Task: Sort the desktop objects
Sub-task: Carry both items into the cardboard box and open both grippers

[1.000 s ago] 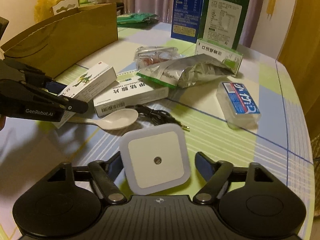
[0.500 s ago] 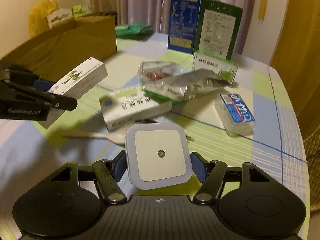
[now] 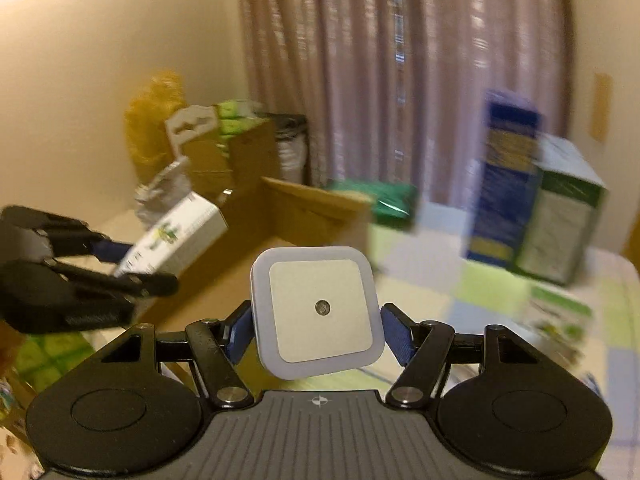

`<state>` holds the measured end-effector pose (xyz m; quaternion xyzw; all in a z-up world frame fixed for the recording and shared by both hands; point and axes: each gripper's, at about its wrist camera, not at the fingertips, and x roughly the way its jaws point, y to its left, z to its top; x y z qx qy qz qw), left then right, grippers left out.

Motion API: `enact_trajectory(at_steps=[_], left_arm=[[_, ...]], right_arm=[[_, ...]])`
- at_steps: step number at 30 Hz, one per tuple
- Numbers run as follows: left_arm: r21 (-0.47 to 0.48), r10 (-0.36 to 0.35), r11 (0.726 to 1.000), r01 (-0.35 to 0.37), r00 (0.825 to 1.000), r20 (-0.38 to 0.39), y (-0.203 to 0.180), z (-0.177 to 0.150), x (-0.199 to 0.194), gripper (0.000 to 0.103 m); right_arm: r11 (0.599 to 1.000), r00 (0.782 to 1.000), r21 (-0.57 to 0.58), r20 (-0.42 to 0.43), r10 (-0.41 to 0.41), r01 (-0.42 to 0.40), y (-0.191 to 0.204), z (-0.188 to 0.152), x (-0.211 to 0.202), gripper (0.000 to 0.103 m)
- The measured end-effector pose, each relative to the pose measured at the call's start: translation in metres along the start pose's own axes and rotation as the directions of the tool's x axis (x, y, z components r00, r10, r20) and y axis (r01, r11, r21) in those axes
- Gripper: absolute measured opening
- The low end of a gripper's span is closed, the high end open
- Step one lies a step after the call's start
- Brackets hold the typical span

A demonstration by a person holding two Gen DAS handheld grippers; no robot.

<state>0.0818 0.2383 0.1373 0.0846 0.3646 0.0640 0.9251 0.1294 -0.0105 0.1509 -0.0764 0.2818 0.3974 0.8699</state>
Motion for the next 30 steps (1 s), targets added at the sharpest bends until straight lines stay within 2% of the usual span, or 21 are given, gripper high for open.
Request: enact_trajectory(at_steps=[3, 7, 9, 16, 18, 22, 25, 27, 30], left_arm=[[-0.015, -0.004, 1.000, 0.003, 1.000, -0.027, 0.023, -0.009, 0.017, 0.033], [-0.020, -0.005, 1.000, 0.004, 1.000, -0.031, 0.038, -0.017, 0.039, 0.034], [-0.023, 0.005, 1.000, -0.006, 1.000, -0.021, 0.040, -0.021, 0.044, 0.041], [-0.062, 0.021, 0.998, -0.020, 1.000, 0.019, 0.050, -0.031, 0.030, 0.042], [-0.080, 0.029, 0.996, -0.026, 0.999, 0.035, 0.051, -0.032, 0.020, 0.045], [-0.098, 0.042, 0.995, -0.034, 0.996, 0.079, 0.044, -0.029, -0.007, 0.051], [-0.098, 0.026, 0.995, -0.014, 0.992, 0.122, 0.028, -0.023, -0.029, 0.054], [-0.079, -0.001, 0.997, 0.013, 0.989, 0.150, 0.011, -0.017, -0.043, 0.061], [-0.033, -0.061, 0.997, 0.069, 0.982, 0.180, -0.025, -0.009, -0.057, 0.068]], right_arm=[[0.997, 0.999, -0.063, -0.009, 0.032, -0.033, 0.042, 0.017, 0.030, 0.064], [0.993, 0.998, -0.109, -0.062, 0.033, -0.039, 0.073, 0.020, 0.072, 0.064], [0.993, 0.996, -0.117, -0.087, 0.021, -0.031, 0.080, 0.017, 0.089, 0.064], [0.984, 0.993, -0.175, -0.116, 0.009, -0.029, 0.089, 0.002, 0.113, 0.065], [0.985, 0.993, -0.168, -0.118, 0.017, -0.037, 0.090, 0.000, 0.117, 0.065], [0.986, 0.997, -0.162, -0.074, 0.028, -0.040, 0.087, -0.002, 0.102, 0.084], [0.989, 1.000, -0.148, -0.026, 0.013, -0.017, 0.070, -0.002, 0.073, 0.085], [0.991, 1.000, -0.136, -0.001, -0.011, 0.011, 0.054, -0.006, 0.049, 0.085], [0.989, 0.996, -0.114, 0.027, -0.090, 0.092, 0.016, -0.020, 0.009, 0.089]])
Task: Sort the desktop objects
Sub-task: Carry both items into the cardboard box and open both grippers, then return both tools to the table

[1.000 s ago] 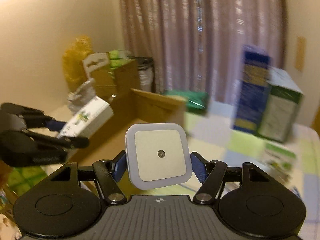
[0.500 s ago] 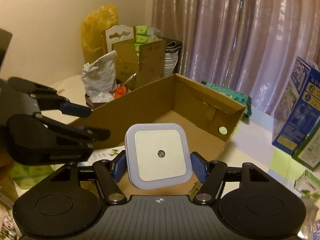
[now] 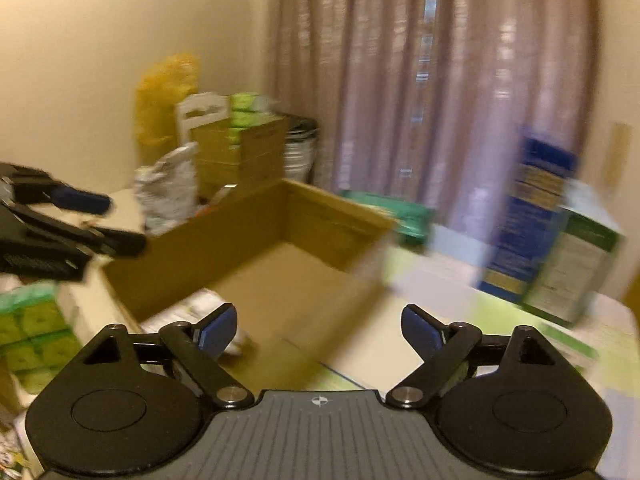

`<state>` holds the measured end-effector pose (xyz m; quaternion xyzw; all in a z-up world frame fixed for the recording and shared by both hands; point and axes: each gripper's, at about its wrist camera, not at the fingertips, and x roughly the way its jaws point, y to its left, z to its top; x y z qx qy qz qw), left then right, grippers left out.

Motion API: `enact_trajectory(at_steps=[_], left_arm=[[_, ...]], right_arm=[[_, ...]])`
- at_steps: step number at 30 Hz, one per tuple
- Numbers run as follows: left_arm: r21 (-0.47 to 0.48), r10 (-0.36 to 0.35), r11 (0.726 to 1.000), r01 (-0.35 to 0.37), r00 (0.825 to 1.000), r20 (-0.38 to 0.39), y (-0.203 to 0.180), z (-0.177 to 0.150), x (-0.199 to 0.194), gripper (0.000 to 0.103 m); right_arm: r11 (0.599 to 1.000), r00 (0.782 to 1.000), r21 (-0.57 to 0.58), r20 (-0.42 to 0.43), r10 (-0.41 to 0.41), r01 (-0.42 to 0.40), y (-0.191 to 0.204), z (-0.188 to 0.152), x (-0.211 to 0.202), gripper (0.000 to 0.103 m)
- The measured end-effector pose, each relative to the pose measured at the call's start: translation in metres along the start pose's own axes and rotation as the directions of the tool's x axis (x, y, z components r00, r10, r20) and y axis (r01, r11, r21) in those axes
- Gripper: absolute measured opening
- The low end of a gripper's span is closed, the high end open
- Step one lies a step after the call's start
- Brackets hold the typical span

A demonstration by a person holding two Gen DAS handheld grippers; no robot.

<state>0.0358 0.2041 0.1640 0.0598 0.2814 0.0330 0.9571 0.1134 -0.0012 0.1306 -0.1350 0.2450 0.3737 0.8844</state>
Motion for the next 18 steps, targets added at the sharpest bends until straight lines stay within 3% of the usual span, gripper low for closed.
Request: enact_trajectory(at_steps=[8, 13, 18], left_arm=[[0.117, -0.181, 0.976, 0.182, 0.983, -0.017, -0.117, -0.007, 0.008, 0.076], [0.160, -0.247, 0.952, 0.263, 0.962, -0.114, -0.175, -0.035, 0.049, 0.077], [0.194, -0.251, 0.936, 0.293, 0.944, -0.215, -0.202, -0.068, 0.090, 0.077]], right_arm=[[0.963, 0.973, 0.167, -0.129, -0.191, 0.211, -0.113, -0.103, -0.070, 0.093], [0.936, 0.951, 0.226, -0.213, -0.224, 0.271, -0.152, -0.153, -0.082, 0.093], [0.933, 0.949, 0.237, -0.224, -0.220, 0.272, -0.169, -0.171, -0.076, 0.093]])
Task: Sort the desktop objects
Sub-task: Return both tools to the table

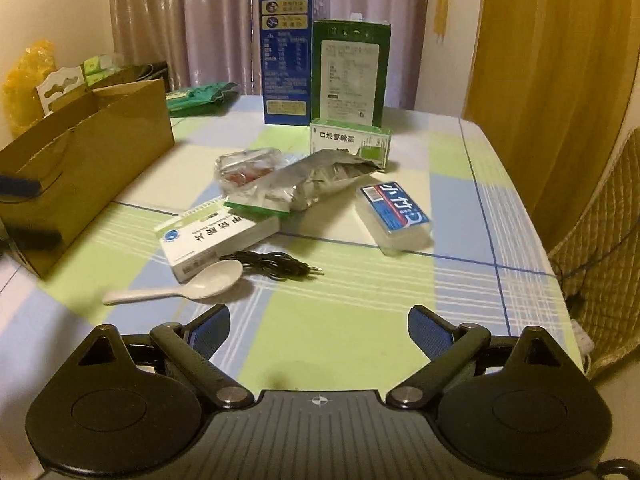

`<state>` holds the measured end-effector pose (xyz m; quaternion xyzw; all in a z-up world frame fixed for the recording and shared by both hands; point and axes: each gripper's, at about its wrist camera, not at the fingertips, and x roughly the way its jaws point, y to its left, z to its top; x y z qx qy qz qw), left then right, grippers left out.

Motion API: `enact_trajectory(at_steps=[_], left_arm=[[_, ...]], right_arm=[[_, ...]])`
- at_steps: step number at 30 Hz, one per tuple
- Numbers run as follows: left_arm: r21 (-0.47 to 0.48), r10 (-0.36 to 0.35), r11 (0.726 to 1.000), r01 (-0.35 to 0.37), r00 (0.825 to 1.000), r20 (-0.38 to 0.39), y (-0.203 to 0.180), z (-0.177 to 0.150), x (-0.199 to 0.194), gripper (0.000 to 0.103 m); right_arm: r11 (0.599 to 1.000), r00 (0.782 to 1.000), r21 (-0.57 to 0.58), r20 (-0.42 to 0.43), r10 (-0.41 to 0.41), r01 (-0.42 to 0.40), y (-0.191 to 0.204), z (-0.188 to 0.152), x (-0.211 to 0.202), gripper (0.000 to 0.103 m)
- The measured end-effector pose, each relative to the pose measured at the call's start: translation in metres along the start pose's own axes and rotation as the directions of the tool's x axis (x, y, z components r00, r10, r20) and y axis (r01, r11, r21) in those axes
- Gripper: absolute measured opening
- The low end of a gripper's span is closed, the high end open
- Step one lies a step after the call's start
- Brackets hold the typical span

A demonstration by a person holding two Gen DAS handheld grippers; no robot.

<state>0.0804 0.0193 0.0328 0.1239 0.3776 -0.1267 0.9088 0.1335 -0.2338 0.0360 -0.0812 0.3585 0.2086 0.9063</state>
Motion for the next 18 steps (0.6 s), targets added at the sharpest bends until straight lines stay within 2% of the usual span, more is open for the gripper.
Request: enact_trajectory(at_steps=[5, 10, 13, 15, 18], left_arm=[[0.074, -0.044, 0.996, 0.047, 0.998, -0.049, -0.006, -0.009, 0.035, 0.076], [0.087, -0.072, 0.993, 0.079, 0.994, -0.082, -0.007, -0.008, 0.065, 0.068], [0.098, -0.081, 0.991, 0.091, 0.992, -0.097, -0.009, -0.007, 0.077, 0.060], [0.082, -0.090, 0.992, 0.099, 0.990, -0.105, -0.007, -0.006, 0.081, 0.050], [0.062, -0.107, 0.992, 0.114, 0.989, -0.102, -0.005, -0.004, 0.084, 0.043]], right_arm=[[0.998, 0.999, -0.050, 0.009, 0.038, -0.037, -0.006, -0.002, 0.014, 0.093], [0.990, 0.998, -0.134, 0.023, 0.055, -0.052, -0.001, 0.006, 0.034, 0.093], [0.983, 0.998, -0.170, 0.002, 0.065, -0.063, -0.001, 0.006, 0.048, 0.091], [0.982, 0.997, -0.170, -0.013, 0.076, -0.077, -0.004, 0.006, 0.055, 0.089], [0.983, 0.995, -0.153, -0.030, 0.095, -0.098, -0.010, 0.006, 0.064, 0.086]])
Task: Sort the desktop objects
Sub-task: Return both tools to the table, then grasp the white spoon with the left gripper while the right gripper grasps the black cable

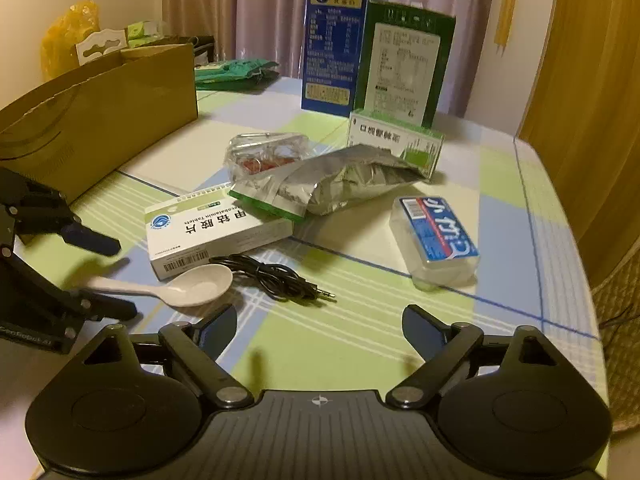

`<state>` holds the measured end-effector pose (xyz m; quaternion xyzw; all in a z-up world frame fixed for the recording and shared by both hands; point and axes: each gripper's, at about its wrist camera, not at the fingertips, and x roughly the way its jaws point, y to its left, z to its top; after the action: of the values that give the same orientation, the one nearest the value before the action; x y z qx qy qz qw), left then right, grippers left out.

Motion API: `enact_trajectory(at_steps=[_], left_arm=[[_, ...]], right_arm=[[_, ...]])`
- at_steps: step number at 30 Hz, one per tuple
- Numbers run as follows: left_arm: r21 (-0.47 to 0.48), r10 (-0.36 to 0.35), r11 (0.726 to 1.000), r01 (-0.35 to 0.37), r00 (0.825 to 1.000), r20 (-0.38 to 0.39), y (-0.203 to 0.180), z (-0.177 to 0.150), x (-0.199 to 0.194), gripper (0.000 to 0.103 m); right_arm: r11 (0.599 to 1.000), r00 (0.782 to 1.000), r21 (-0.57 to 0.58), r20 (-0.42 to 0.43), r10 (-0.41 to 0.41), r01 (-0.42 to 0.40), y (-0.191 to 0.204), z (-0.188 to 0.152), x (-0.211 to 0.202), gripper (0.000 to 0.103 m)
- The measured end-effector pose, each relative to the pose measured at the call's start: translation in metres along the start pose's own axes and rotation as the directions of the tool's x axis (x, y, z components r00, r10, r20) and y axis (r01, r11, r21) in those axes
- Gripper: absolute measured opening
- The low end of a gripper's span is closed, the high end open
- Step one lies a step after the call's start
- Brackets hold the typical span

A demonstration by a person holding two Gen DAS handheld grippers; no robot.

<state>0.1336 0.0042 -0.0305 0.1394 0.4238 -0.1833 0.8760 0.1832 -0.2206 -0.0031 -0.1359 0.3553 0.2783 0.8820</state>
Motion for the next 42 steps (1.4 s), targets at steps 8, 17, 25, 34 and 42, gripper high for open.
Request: enact_trajectory(at_steps=[8, 17, 25, 34, 42], left_arm=[[-0.019, -0.033, 0.999, 0.032, 0.998, -0.053, -0.007, 0.004, -0.004, 0.008], [-0.020, -0.043, 0.999, 0.042, 0.997, -0.062, -0.017, 0.000, -0.017, 0.005], [-0.016, -0.042, 0.999, 0.041, 0.997, -0.060, -0.017, -0.002, -0.016, 0.005], [-0.045, -0.033, 0.999, 0.030, 0.997, -0.063, -0.017, -0.005, -0.017, 0.005], [-0.070, -0.026, 0.997, 0.024, 0.999, -0.027, -0.019, -0.006, -0.023, 0.016]], right_arm=[[0.999, 0.999, -0.031, -0.004, 0.044, -0.044, -0.003, 0.002, 0.013, 0.078], [0.990, 0.998, -0.123, 0.002, 0.069, -0.069, 0.003, 0.007, 0.033, 0.060], [0.964, 0.995, -0.250, 0.028, 0.096, -0.086, 0.014, 0.012, 0.058, 0.059], [0.982, 0.996, -0.181, -0.070, 0.048, -0.060, 0.013, 0.012, 0.045, 0.006], [0.995, 0.980, 0.083, -0.183, 0.076, -0.062, 0.021, -0.016, -0.011, 0.006]])
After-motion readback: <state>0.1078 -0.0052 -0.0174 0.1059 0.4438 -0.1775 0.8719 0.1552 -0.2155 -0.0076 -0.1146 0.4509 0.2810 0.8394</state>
